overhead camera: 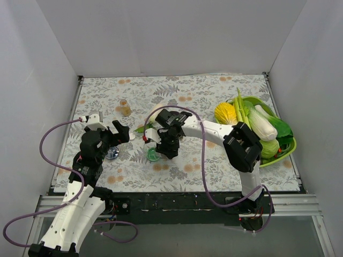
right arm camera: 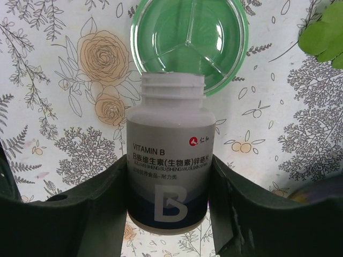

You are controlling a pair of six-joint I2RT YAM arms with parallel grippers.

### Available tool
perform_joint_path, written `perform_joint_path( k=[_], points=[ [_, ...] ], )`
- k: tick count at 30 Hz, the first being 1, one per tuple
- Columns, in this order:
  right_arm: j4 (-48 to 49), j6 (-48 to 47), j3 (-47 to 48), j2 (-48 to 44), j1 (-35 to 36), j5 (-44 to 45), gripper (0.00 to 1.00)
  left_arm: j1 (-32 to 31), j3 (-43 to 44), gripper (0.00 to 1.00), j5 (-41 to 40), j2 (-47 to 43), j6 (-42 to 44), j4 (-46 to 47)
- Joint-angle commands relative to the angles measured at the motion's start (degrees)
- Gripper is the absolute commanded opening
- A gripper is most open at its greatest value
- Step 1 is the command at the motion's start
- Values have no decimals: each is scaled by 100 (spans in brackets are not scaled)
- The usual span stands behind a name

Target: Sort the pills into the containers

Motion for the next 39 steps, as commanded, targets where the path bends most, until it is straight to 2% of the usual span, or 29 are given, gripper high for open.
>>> perform_joint_path(
  k=[1,18,39],
  points=[
    [-349,-60,385,190,58,139,1,3,108,98,-118,-103,43,-36],
    [-1025,-157,1141,594,137,491,1,12,108,98,-118,-155,60,-45],
    [-1316,-218,1387,718,251,711,1,3,108,98,-39,-164,87,-45]
  ],
)
